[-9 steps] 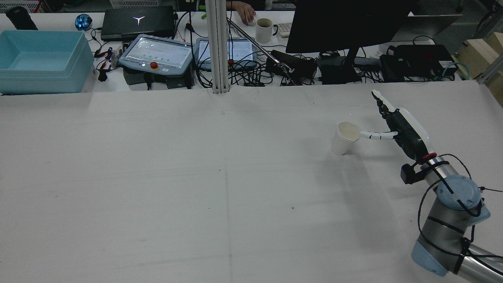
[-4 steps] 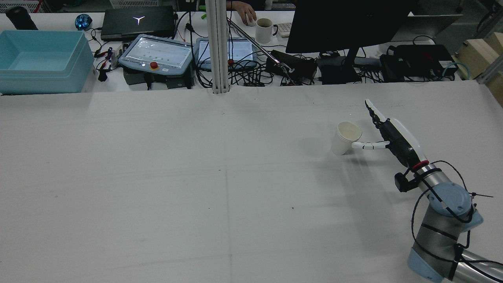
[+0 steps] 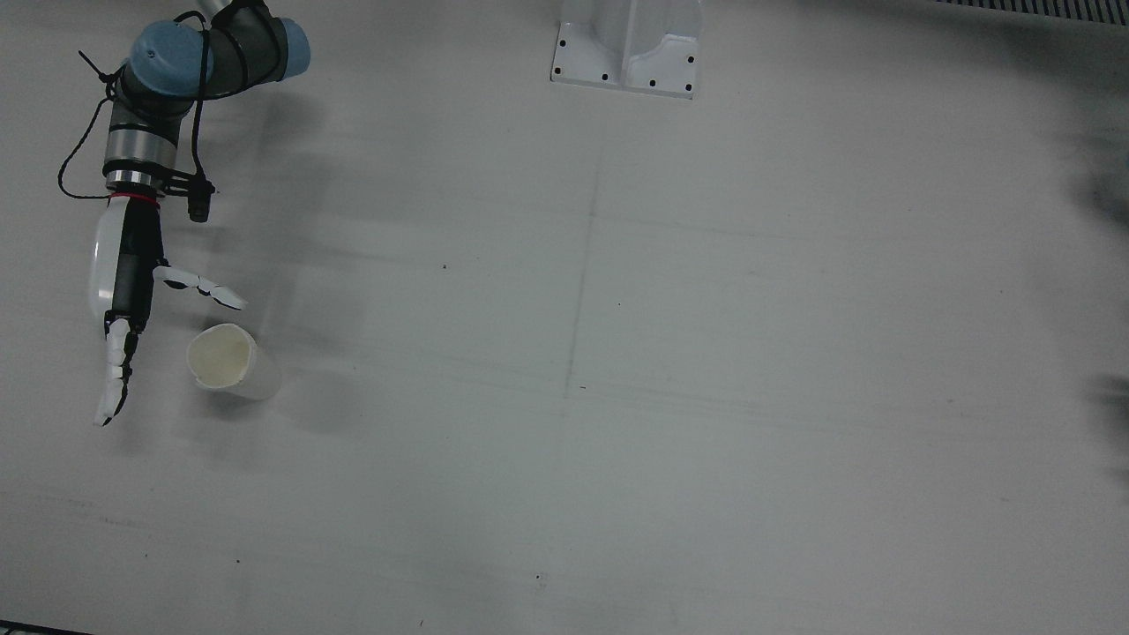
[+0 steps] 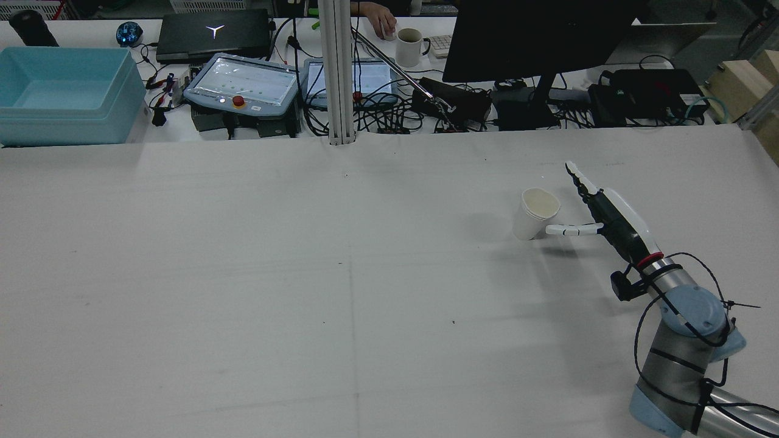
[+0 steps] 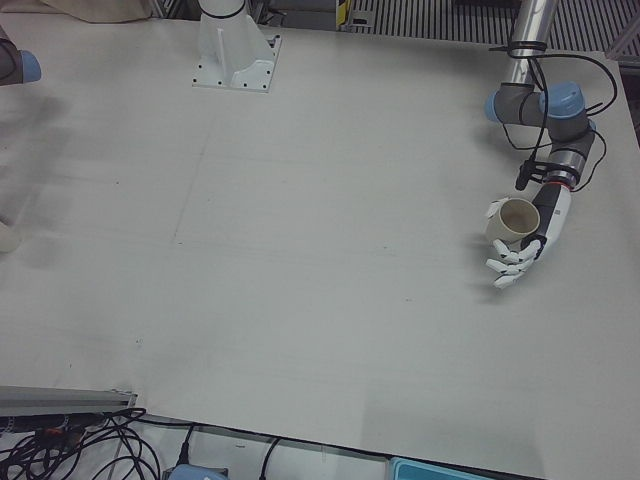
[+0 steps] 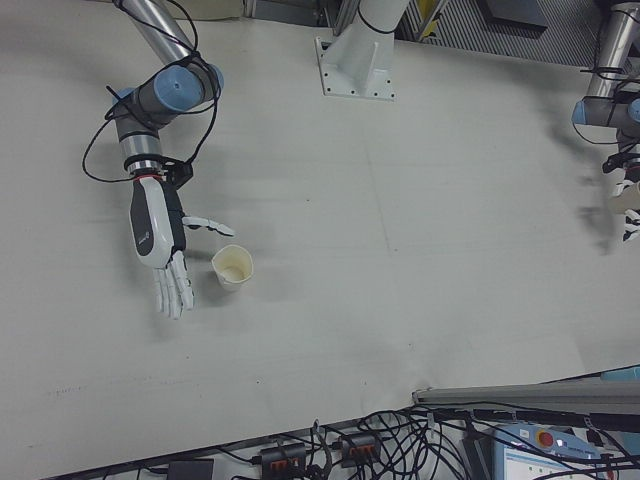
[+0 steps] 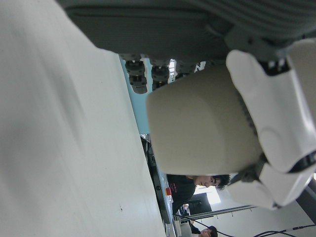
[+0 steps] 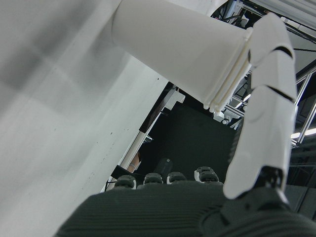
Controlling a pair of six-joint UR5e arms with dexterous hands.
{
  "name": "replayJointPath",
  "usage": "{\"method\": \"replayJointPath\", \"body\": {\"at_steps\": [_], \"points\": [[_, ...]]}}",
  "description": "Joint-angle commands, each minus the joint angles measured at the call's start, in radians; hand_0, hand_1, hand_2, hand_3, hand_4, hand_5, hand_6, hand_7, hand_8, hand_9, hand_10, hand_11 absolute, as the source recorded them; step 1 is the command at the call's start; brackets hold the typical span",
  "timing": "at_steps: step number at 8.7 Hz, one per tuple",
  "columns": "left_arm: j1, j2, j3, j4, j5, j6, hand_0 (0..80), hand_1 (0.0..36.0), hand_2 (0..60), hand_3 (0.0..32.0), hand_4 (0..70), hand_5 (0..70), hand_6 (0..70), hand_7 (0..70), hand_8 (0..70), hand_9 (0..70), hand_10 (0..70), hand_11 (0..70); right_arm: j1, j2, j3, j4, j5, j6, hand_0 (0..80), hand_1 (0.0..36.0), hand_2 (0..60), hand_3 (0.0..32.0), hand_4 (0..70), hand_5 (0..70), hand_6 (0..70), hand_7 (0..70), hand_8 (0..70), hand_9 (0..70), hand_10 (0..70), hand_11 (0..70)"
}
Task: Pour water
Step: 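Reach the right hand forward to the white paper cup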
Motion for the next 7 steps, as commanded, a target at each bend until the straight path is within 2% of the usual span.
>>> {"method": "replayJointPath", "body": {"at_steps": [1, 2, 5, 7], "points": [[0.000, 0.001, -0.006, 0.000, 0.000, 0.000, 47.3, 19.3, 52.4, 0.0, 45.7, 70.0, 23.1, 40.6, 12.2, 20.8, 9.6, 14.6, -0.004, 0.050, -0.098, 0.049, 0.001, -0.001, 51.4, 22.1, 13.0, 0.0, 0.0, 3.2, 0.0, 0.0, 0.0, 0.0, 0.0, 0.0], [-0.001, 0.003, -0.009, 0.000, 0.002, 0.000, 47.5, 19.5, 53.3, 0.0, 46.4, 70.0, 23.2, 40.7, 12.5, 21.1, 9.7, 14.8, -0.005, 0.060, -0.126, 0.083, 0.001, -0.002, 51.2, 21.8, 13.0, 0.0, 0.0, 3.4, 0.0, 0.0, 0.0, 0.0, 0.0, 0.0], [-0.003, 0.003, -0.011, 0.003, 0.000, 0.002, 47.8, 20.1, 54.2, 0.0, 46.4, 70.0, 23.2, 40.5, 12.4, 21.0, 9.7, 14.8, -0.010, 0.067, -0.135, 0.086, 0.003, -0.006, 51.4, 21.8, 12.7, 0.0, 0.0, 4.2, 0.0, 0.0, 0.0, 0.0, 0.0, 0.0], [-0.004, 0.003, -0.010, 0.003, 0.000, 0.001, 48.1, 20.0, 52.1, 0.0, 46.4, 70.0, 23.0, 40.1, 12.2, 20.7, 9.6, 14.8, -0.027, 0.092, -0.169, 0.121, 0.007, -0.007, 51.1, 21.3, 12.8, 0.0, 0.0, 4.7, 0.0, 0.0, 0.0, 0.0, 0.0, 0.0]]}}
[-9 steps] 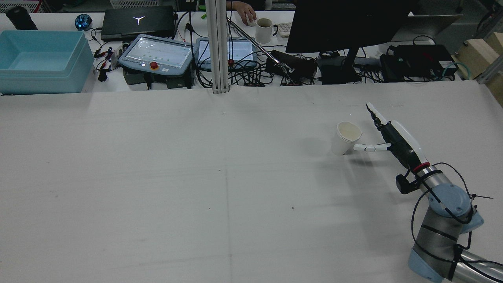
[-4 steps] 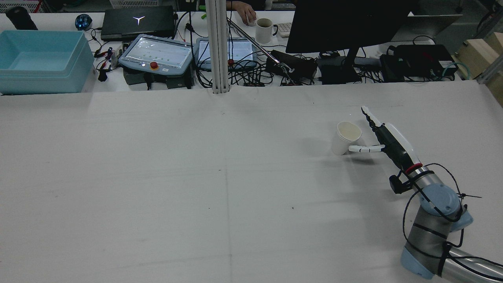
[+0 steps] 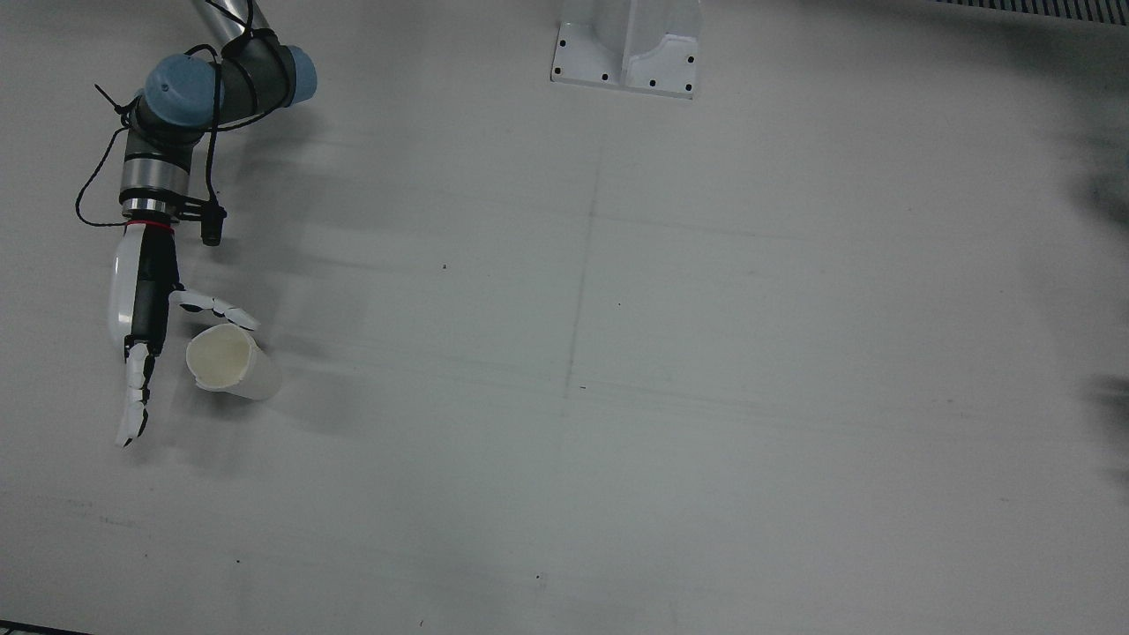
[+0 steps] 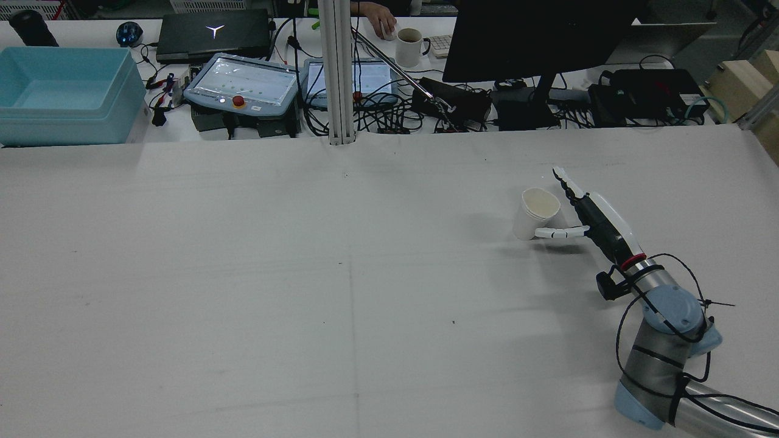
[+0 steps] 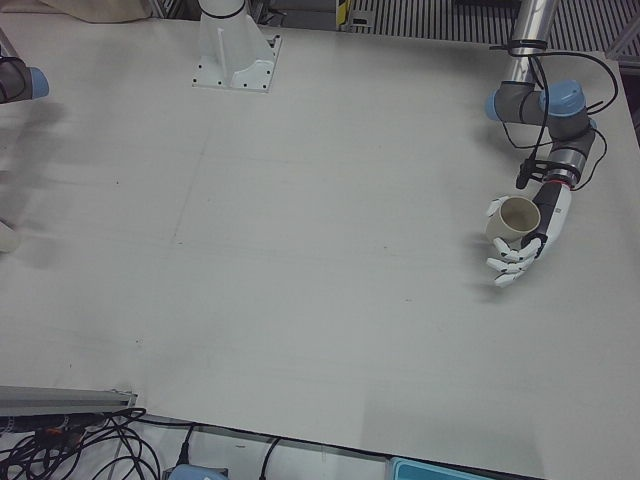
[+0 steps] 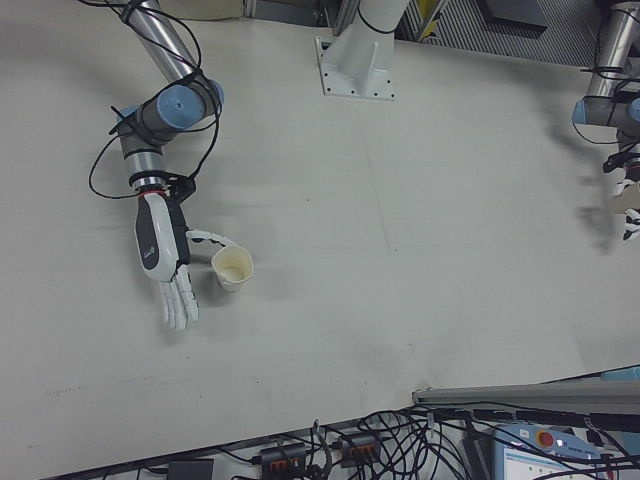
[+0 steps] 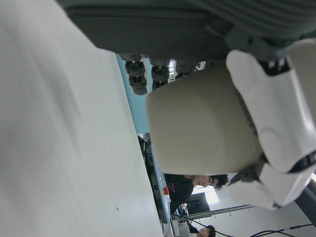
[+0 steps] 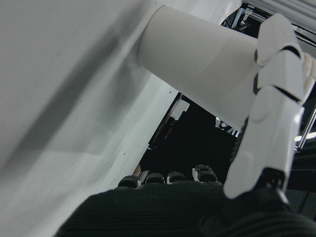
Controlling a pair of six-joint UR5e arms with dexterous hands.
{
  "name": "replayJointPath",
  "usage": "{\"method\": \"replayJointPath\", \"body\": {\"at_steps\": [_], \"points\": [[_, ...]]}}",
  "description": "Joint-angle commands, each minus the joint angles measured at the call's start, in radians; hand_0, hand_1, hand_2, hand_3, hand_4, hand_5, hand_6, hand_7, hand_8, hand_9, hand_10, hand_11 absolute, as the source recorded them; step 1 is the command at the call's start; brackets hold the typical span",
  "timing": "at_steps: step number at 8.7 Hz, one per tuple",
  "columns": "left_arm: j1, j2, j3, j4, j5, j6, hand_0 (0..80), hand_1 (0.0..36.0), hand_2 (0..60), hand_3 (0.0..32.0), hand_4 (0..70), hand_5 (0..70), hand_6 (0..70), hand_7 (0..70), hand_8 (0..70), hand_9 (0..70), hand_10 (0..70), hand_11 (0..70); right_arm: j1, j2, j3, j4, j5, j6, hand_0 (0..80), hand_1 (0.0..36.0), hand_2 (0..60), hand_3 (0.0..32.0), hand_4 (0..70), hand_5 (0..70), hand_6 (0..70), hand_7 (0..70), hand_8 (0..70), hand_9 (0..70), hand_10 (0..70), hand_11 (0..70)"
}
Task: Pour water
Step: 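Close the right hand fingers around the white paper cup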
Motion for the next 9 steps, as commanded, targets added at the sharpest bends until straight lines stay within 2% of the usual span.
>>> {"method": "replayJointPath", "body": {"at_steps": [1, 4, 7, 8, 9], "points": [[-0.002, 0.003, -0.001, -0.001, 0.000, -0.001, 47.9, 20.0, 52.7, 0.0, 46.1, 70.0, 22.9, 40.1, 12.1, 20.6, 9.5, 14.6, -0.020, 0.022, -0.040, 0.095, 0.032, 0.005, 50.7, 20.8, 12.5, 0.0, 0.0, 4.2, 0.0, 0.0, 0.0, 0.0, 0.0, 0.0], [-0.002, 0.011, 0.001, -0.002, 0.000, -0.001, 47.9, 20.2, 52.9, 0.0, 45.5, 70.0, 22.9, 39.9, 12.2, 20.7, 9.5, 14.7, -0.024, 0.025, -0.038, 0.109, 0.038, 0.100, 51.1, 21.2, 12.7, 0.0, 0.0, 6.1, 0.0, 0.0, 0.0, 0.0, 0.0, 0.0], [0.000, 0.011, 0.001, -0.002, 0.000, 0.001, 47.7, 20.2, 53.2, 0.0, 44.5, 70.0, 22.7, 39.7, 12.1, 20.6, 9.6, 14.7, -0.028, 0.025, -0.041, 0.109, 0.040, 0.111, 51.1, 21.3, 13.0, 0.0, 0.0, 7.6, 0.0, 0.0, 0.0, 0.0, 0.0, 0.0], [0.000, 0.012, 0.001, -0.002, 0.000, 0.001, 47.7, 20.1, 52.8, 0.0, 44.7, 70.0, 22.7, 39.6, 12.2, 20.6, 9.6, 14.7, -0.031, 0.026, -0.041, 0.109, 0.043, 0.108, 51.1, 21.2, 13.2, 0.0, 0.7, 8.0, 0.0, 0.0, 0.0, 0.0, 0.0, 0.0], [0.000, 0.011, 0.001, -0.002, 0.000, 0.001, 47.7, 20.2, 53.4, 0.0, 44.3, 70.0, 22.6, 39.4, 12.1, 20.6, 9.5, 14.7, -0.031, 0.028, -0.041, 0.109, 0.043, 0.105, 50.9, 21.1, 14.6, 0.0, 4.7, 9.6, 0.0, 0.0, 0.0, 0.0, 0.0, 0.0]]}}
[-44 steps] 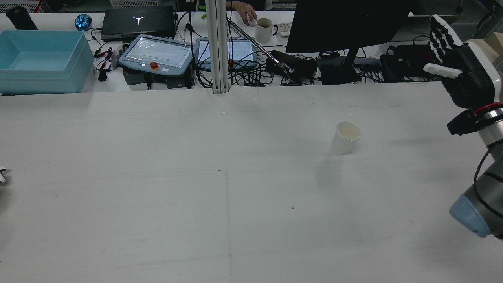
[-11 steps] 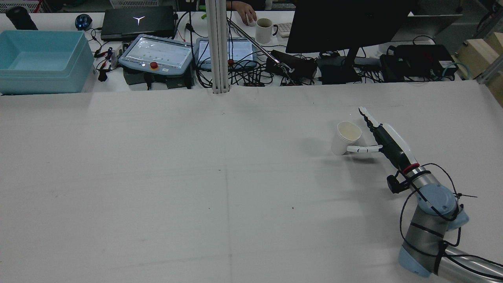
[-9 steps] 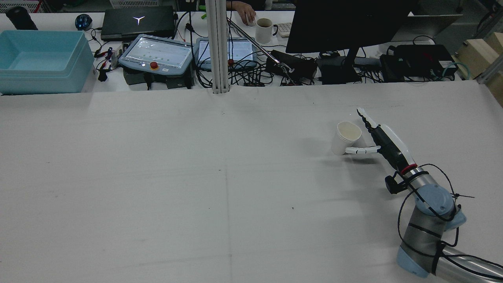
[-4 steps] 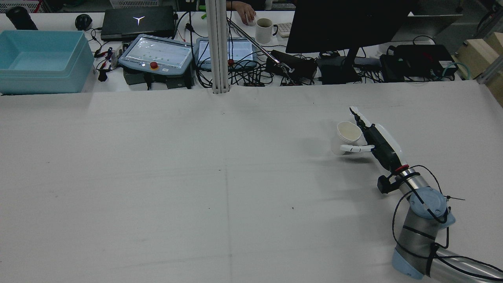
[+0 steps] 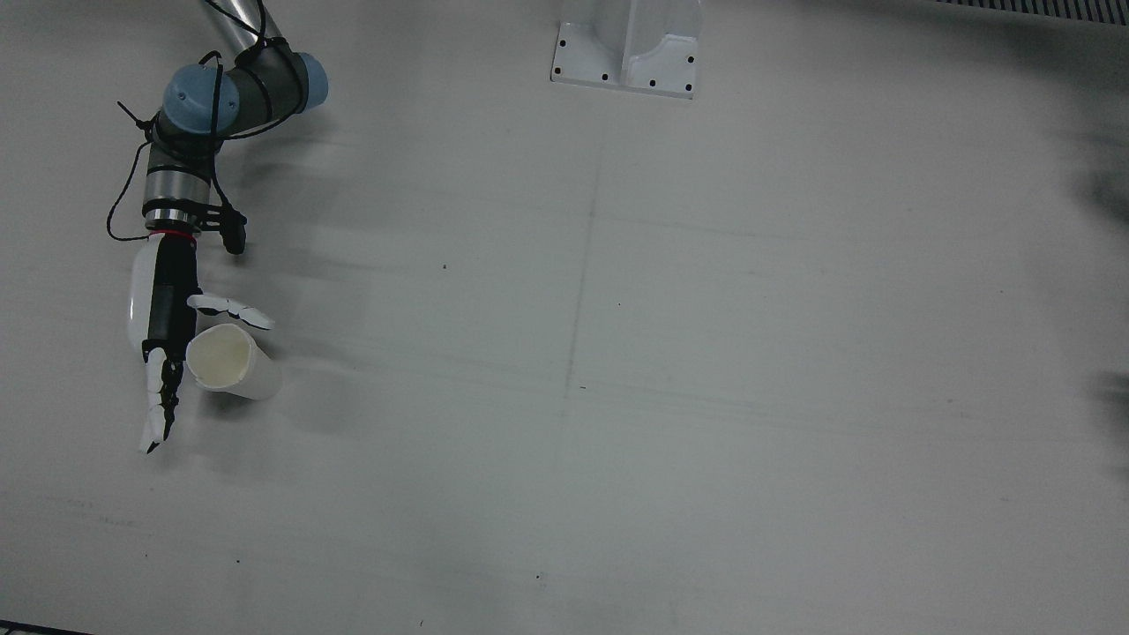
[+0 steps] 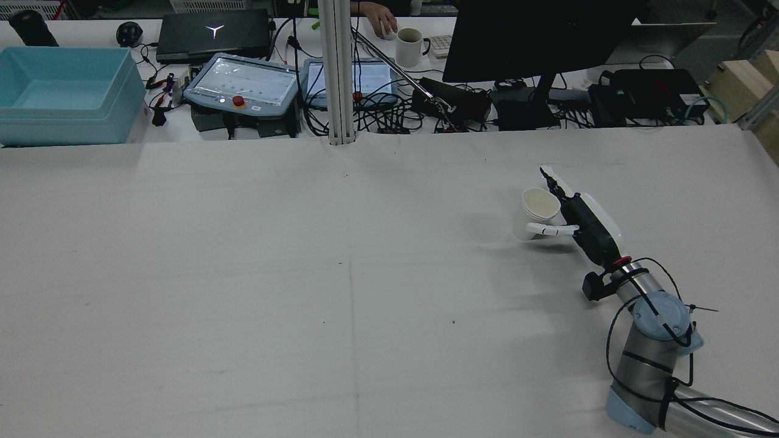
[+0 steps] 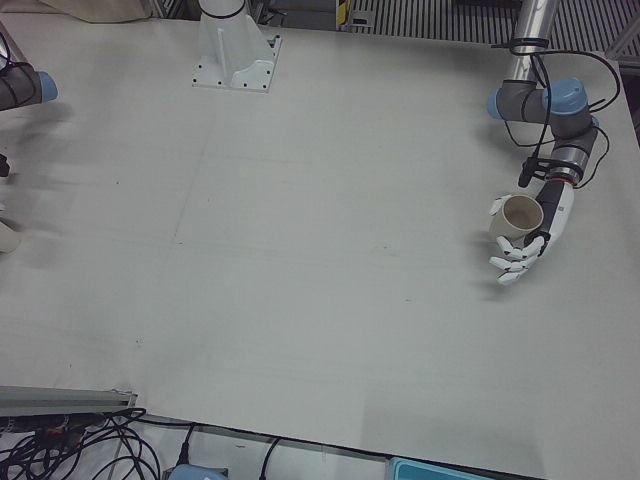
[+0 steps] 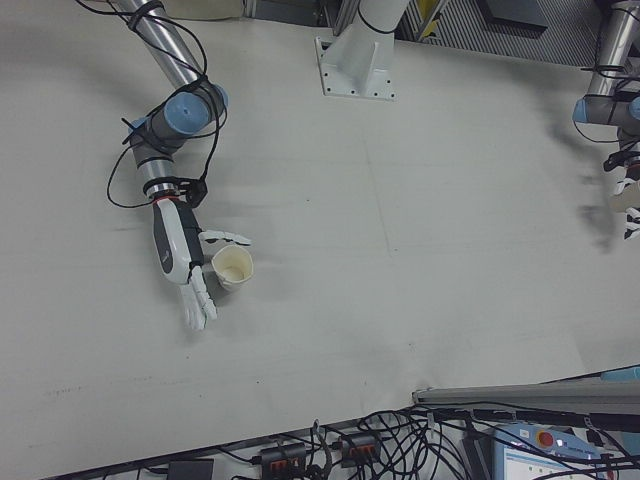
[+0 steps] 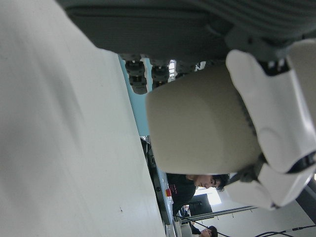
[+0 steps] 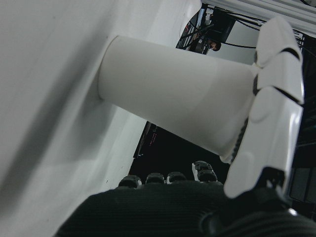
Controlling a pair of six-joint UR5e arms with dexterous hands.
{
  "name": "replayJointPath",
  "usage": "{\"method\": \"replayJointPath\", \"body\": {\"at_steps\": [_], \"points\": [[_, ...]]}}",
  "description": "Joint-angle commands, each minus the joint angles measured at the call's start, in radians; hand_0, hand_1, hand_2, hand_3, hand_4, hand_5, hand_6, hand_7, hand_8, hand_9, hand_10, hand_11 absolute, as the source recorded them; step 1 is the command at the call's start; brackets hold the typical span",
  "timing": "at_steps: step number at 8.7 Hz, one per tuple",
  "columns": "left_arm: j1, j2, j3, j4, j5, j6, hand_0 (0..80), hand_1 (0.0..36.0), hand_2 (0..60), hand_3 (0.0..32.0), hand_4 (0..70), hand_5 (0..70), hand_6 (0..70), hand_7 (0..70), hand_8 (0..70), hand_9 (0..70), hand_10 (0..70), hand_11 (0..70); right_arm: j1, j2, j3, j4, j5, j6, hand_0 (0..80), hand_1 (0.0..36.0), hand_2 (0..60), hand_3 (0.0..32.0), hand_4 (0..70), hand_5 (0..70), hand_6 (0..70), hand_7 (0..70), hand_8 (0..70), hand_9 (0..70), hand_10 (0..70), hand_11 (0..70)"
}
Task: Pour water
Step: 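Close the right hand fingers around the white paper cup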
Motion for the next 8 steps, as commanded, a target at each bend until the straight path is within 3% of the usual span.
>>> {"method": "replayJointPath", "body": {"at_steps": [1, 6, 7, 8], "points": [[0.000, -0.001, 0.000, 0.000, -0.002, 0.000, 47.8, 20.2, 53.2, 0.0, 43.9, 70.0, 22.6, 39.3, 12.2, 20.6, 9.6, 14.7, -0.004, 0.020, -0.020, -0.001, 0.002, -0.005, 51.0, 21.1, 15.1, 0.0, 6.6, 9.9, 0.0, 0.0, 0.0, 0.0, 0.0, 0.0], [0.000, 0.002, 0.000, 0.000, 0.000, 0.000, 47.5, 19.9, 53.2, 0.0, 43.0, 70.0, 22.5, 39.0, 12.0, 20.4, 9.5, 14.6, -0.018, 0.044, -0.043, -0.006, 0.013, -0.008, 50.5, 20.2, 15.0, 0.0, 10.1, 10.9, 0.0, 0.4, 0.0, 0.0, 0.0, 0.1], [0.000, 0.002, 0.000, 0.000, 0.000, 0.000, 47.5, 20.0, 53.0, 0.0, 42.9, 70.0, 22.4, 38.8, 12.0, 20.3, 9.5, 14.5, -0.024, 0.044, -0.043, -0.006, 0.027, -0.008, 50.3, 19.6, 15.0, 0.0, 12.8, 12.9, 0.0, 0.4, 0.0, 0.0, 0.0, 0.3], [0.000, 0.002, 0.002, 0.000, 0.000, 0.000, 47.6, 20.0, 52.6, 0.0, 42.7, 70.0, 22.5, 38.8, 12.1, 20.4, 9.5, 14.5, -0.025, 0.044, -0.043, -0.006, 0.028, -0.008, 49.5, 18.2, 15.8, 0.0, 21.8, 19.7, 0.0, 0.5, 0.0, 0.0, 0.0, 0.6]]}}
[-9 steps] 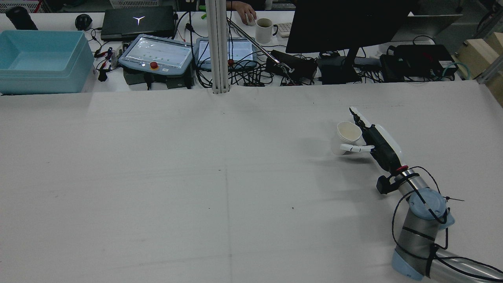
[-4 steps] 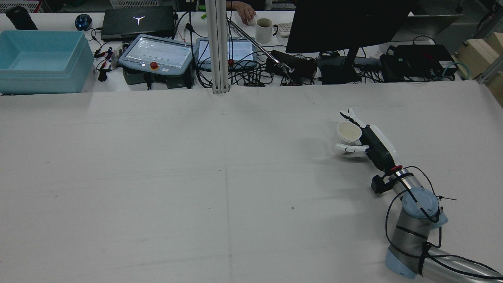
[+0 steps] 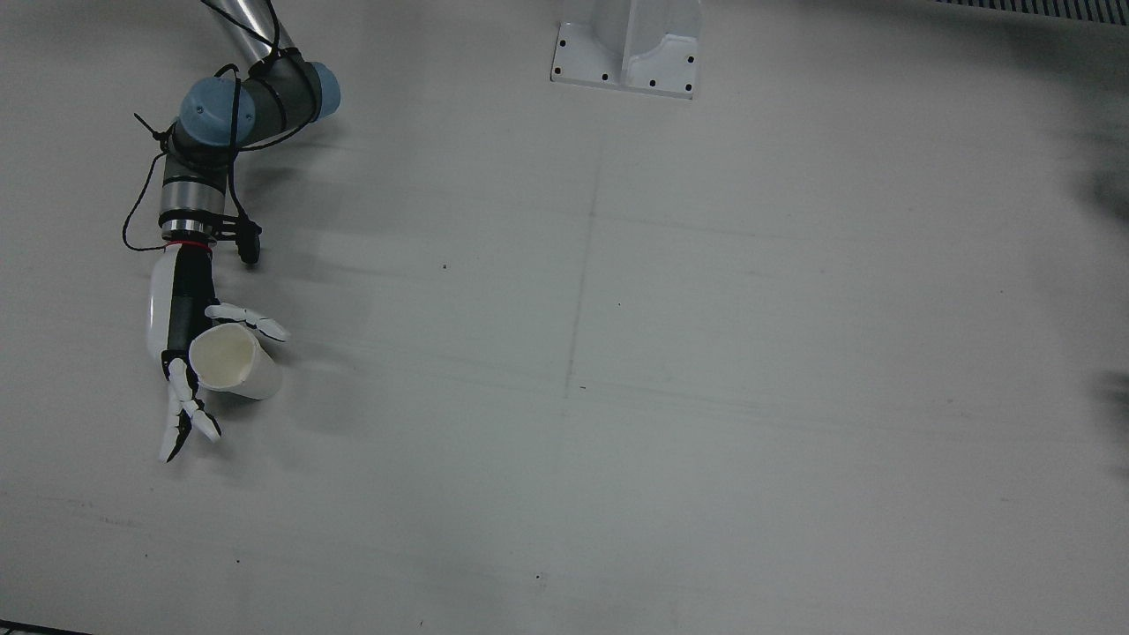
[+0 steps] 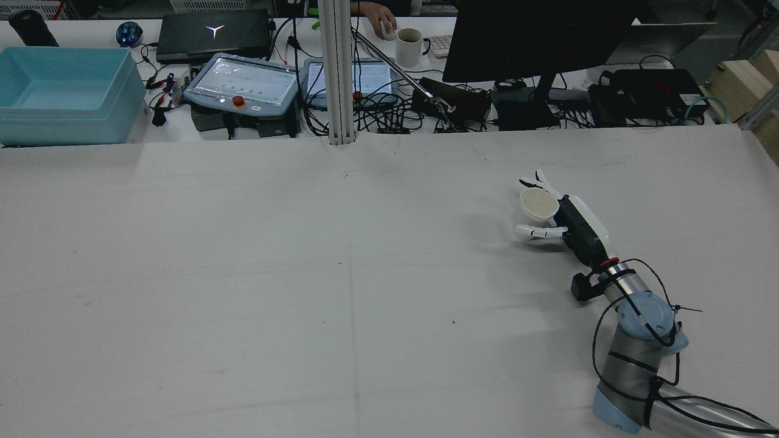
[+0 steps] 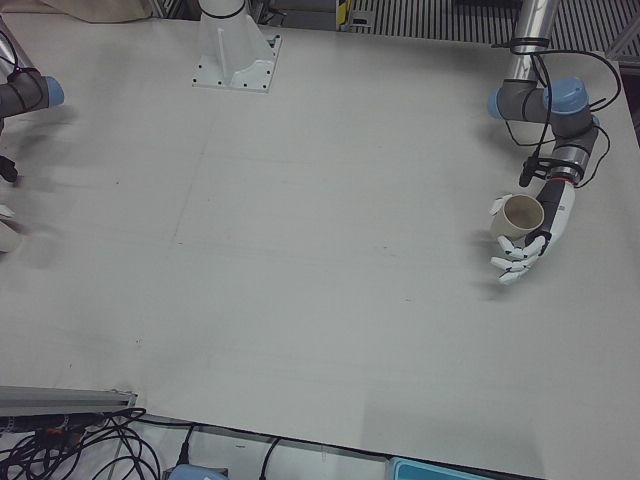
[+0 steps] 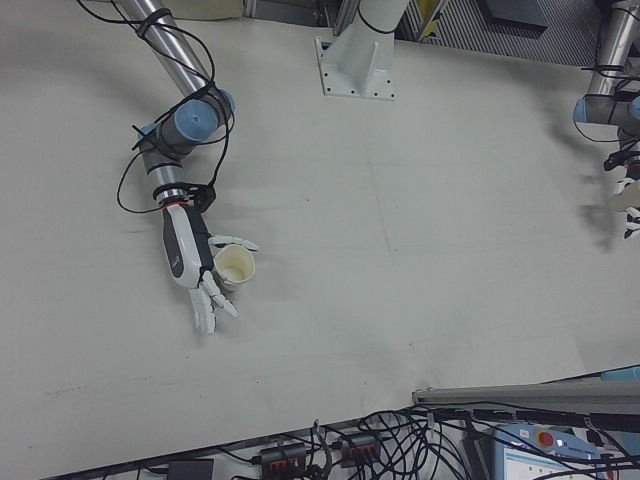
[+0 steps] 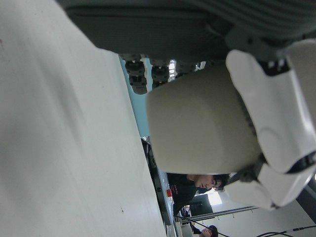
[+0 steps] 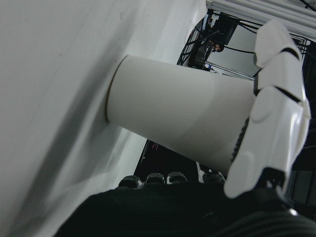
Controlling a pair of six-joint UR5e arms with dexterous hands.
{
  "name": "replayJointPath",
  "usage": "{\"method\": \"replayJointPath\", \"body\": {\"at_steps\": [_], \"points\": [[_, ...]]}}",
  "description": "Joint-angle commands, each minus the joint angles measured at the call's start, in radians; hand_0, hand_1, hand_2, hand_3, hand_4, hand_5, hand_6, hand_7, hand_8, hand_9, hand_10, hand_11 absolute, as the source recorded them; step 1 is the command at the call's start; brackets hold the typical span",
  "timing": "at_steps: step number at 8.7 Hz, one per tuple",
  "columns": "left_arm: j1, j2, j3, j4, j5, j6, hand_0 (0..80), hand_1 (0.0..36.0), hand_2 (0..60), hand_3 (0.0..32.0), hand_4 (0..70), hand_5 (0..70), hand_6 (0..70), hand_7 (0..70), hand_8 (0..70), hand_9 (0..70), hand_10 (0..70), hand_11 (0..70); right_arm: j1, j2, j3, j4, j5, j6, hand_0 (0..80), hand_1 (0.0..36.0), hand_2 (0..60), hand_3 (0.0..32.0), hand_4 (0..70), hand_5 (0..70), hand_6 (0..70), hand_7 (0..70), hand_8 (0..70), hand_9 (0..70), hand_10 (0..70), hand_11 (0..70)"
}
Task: Pour water
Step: 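Close the right hand fingers around the white paper cup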
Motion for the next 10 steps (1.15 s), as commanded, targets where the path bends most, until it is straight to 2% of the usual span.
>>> {"method": "replayJointPath", "body": {"at_steps": [1, 2, 4, 9, 10], "points": [[0.000, 0.000, 0.002, 0.000, 0.000, 0.000, 47.5, 19.9, 52.9, 0.0, 42.0, 70.0, 22.3, 38.7, 12.0, 20.3, 9.4, 14.4, -0.008, -0.001, -0.001, -0.002, 0.013, 0.001, 47.4, 14.1, 17.8, 0.0, 44.6, 32.9, 0.0, 0.0, 0.0, 0.0, 0.8, 1.6], [0.000, 0.000, 0.002, 0.000, 0.000, 0.000, 47.4, 20.0, 52.8, 0.0, 41.5, 70.0, 22.3, 38.6, 12.0, 20.3, 9.4, 14.5, -0.008, -0.001, -0.001, -0.002, 0.013, 0.001, 46.8, 11.2, 22.6, 0.0, 70.0, 39.7, 0.6, 1.4, 0.0, 0.0, 2.7, 3.4], [0.000, 0.000, 0.005, 0.000, 0.000, 0.000, 47.5, 20.0, 52.4, 0.0, 41.2, 70.0, 22.3, 38.5, 12.0, 20.3, 9.4, 14.5, -0.008, -0.002, -0.001, -0.002, 0.013, 0.001, 46.8, 9.8, 23.9, 0.0, 70.0, 44.7, 2.5, 4.7, 0.0, 0.0, 4.3, 5.3], [-0.001, 0.000, -0.006, -0.002, 0.000, -0.002, 47.6, 20.0, 51.8, 0.0, 40.6, 70.0, 22.0, 38.0, 11.9, 20.2, 9.4, 14.5, 0.001, -0.004, 0.042, -0.006, 0.006, 0.035, 47.3, 10.9, 19.6, 0.0, 70.0, 47.1, 2.2, 4.3, 0.0, 0.0, 2.6, 3.3], [-0.001, 0.001, -0.041, 0.009, 0.003, -0.002, 47.6, 20.0, 52.1, 0.0, 41.0, 70.0, 22.1, 38.1, 12.1, 20.3, 9.4, 14.5, 0.019, -0.006, 0.071, -0.011, 0.000, 0.032, 47.6, 11.4, 19.1, 0.0, 70.0, 48.3, 2.3, 4.6, 0.0, 0.0, 2.1, 2.8]]}}
